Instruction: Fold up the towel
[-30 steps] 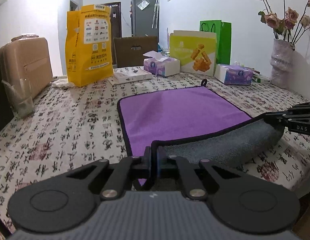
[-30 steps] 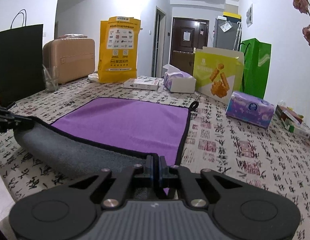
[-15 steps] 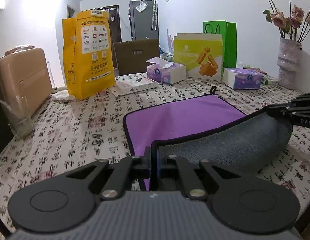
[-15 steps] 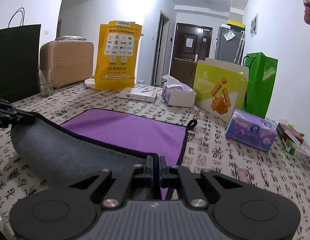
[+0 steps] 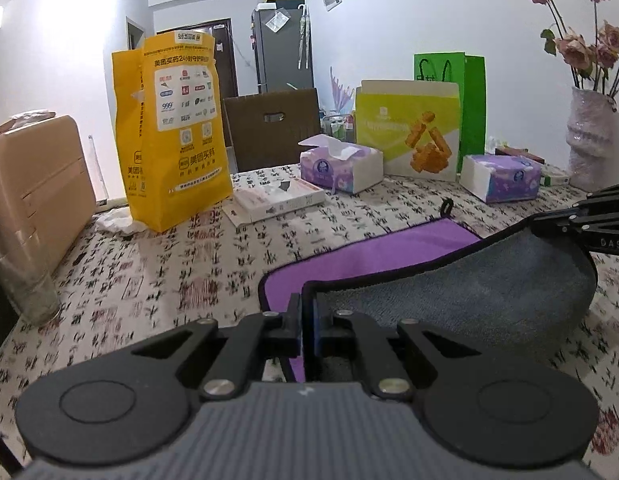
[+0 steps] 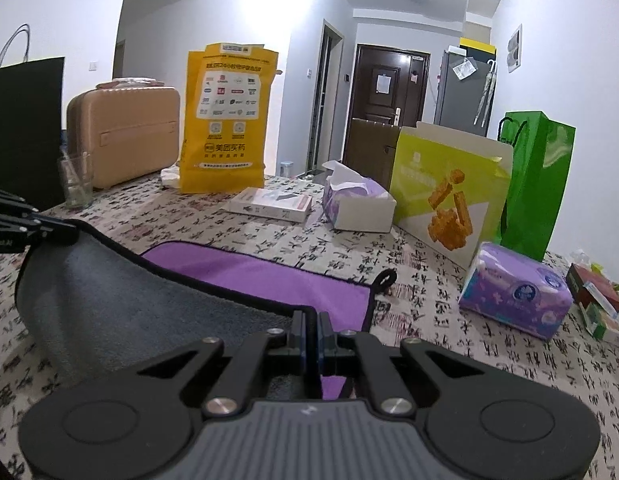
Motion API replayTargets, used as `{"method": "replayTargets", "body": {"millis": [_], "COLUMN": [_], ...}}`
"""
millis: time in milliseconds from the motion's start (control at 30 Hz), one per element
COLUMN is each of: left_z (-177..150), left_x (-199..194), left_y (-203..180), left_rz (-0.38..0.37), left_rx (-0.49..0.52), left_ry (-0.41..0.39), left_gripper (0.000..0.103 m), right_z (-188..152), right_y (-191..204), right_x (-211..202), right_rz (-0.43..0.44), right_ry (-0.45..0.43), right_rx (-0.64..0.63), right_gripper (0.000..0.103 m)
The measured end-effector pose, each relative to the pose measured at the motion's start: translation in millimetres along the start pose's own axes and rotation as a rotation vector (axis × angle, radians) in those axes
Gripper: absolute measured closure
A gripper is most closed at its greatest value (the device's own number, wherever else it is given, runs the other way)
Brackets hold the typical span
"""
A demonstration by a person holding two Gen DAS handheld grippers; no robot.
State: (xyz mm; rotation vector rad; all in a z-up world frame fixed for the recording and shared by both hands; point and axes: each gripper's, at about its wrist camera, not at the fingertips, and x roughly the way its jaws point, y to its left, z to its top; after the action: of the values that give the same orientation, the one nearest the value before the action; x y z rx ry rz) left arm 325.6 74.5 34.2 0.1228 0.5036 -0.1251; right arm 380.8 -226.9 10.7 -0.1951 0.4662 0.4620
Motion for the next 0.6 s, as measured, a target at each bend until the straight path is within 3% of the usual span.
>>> {"method": "replayTargets", "body": {"millis": [600], "left_z": [39], "left_x": [93], "left_y": [45], "left_rz": [-0.062], "left_rx": [-0.075], "left_ry": [0.083], "left_gripper": [0.097], "right_z": [43], "right_y": [-41], "right_x": [89], "right_rz": [0.037], "right_ry": [0.058], "right_rx": [0.070], "right_gripper": [0.098]}}
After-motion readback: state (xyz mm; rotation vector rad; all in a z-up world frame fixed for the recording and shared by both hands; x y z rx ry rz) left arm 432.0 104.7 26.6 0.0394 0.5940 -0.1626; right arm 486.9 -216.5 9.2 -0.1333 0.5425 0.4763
